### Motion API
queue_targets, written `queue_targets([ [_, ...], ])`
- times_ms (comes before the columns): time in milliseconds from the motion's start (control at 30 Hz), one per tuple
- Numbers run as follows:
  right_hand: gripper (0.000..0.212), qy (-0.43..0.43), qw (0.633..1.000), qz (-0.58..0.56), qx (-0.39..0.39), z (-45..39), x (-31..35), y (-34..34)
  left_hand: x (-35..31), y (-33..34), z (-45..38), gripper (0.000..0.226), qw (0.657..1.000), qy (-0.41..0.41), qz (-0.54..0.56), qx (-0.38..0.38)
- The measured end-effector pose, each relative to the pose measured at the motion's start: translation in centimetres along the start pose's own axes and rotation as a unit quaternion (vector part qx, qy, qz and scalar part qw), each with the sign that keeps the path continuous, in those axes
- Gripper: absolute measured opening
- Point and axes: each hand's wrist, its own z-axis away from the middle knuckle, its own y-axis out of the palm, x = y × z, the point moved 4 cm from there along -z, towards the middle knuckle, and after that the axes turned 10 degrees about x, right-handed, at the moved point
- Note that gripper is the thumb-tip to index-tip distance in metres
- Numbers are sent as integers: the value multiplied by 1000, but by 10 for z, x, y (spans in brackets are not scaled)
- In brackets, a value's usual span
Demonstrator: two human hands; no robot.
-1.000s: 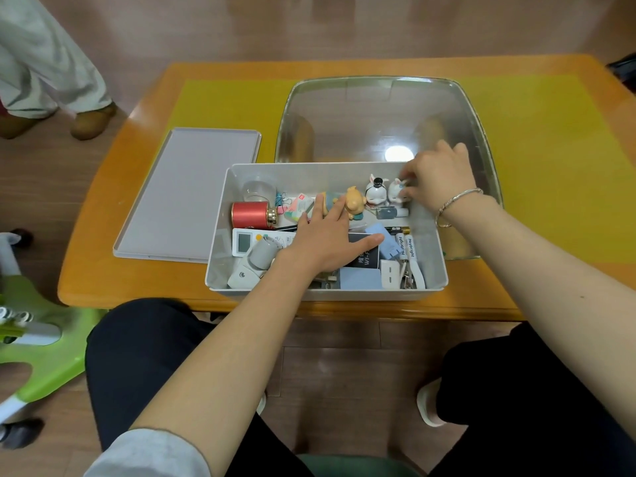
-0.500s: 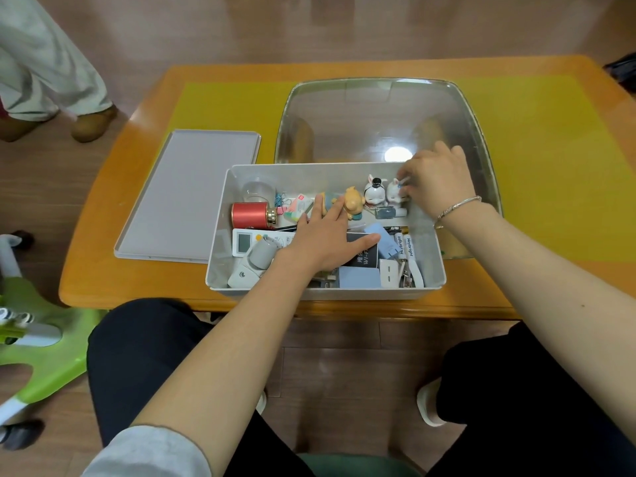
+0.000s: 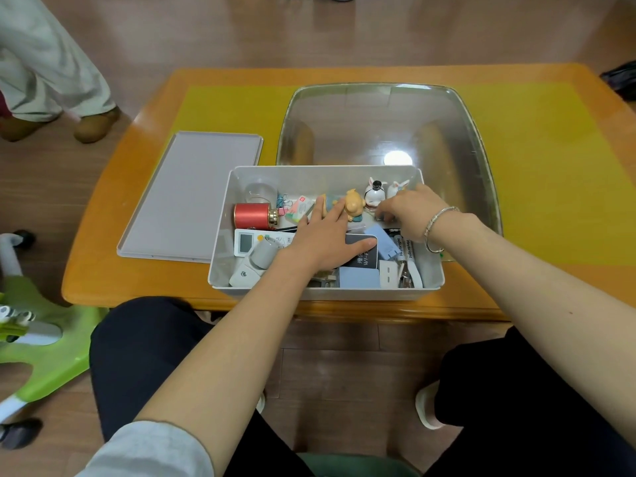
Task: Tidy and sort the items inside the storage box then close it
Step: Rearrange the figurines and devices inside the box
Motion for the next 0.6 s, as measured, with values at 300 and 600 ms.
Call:
queue_targets([
  [300, 45, -4, 1000, -17, -3, -2, -2, 3, 1, -6, 4, 78, 1000, 26, 10, -14],
  [600, 38, -7, 983, -182, -37, 6, -2, -5, 20, -25, 47, 47, 981, 53, 56, -179],
])
